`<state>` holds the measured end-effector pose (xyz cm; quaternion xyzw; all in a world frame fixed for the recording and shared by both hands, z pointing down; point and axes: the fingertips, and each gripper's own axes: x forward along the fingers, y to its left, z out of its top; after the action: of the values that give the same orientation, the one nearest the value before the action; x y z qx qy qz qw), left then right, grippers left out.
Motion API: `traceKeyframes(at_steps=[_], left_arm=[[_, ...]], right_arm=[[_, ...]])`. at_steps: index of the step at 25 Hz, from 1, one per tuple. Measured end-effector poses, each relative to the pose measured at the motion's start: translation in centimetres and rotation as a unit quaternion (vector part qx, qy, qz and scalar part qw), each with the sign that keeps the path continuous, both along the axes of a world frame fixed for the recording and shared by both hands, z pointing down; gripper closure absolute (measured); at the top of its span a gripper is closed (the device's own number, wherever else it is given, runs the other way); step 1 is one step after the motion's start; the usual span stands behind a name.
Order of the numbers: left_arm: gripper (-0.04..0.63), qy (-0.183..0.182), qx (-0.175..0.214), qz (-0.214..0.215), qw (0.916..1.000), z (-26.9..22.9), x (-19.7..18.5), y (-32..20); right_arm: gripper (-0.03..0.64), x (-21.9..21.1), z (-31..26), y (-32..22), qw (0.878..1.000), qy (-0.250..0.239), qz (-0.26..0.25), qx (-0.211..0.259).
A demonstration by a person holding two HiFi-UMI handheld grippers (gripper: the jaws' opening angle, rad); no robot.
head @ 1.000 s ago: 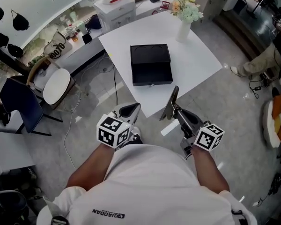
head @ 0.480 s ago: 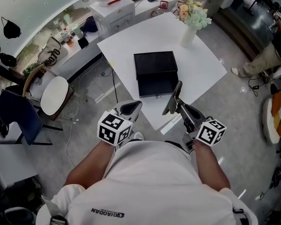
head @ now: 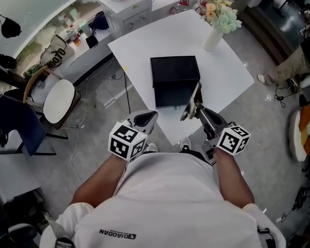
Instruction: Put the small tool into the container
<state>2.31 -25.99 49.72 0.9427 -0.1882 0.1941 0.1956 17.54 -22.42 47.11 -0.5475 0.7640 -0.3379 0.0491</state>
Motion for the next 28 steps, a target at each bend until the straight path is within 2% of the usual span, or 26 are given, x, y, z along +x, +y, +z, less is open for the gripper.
traceKeyframes(at_steps=[13, 23, 28], left_arm=[[0.586, 0.005, -0.007, -0.095, 0.9955, -0.2, 1.4, -1.6], [0.586, -0.005, -0.012, -0.129, 0.9915, 0.2, 2.0, -1.1], [0.586, -0.007, -0.013, -0.135, 0.9907, 0.0, 2.0, -1.0]], right_arm=[[0.583, 1.9, -0.1, -3.3, 0.996, 0.006, -0.090, -0.009], [0.583, 2.9, 0.6, -4.9, 0.991, 0.022, -0.132, -0.012], [0.583, 2.7, 0.6, -6.2, 0.986, 0.067, -0.156, -0.004]])
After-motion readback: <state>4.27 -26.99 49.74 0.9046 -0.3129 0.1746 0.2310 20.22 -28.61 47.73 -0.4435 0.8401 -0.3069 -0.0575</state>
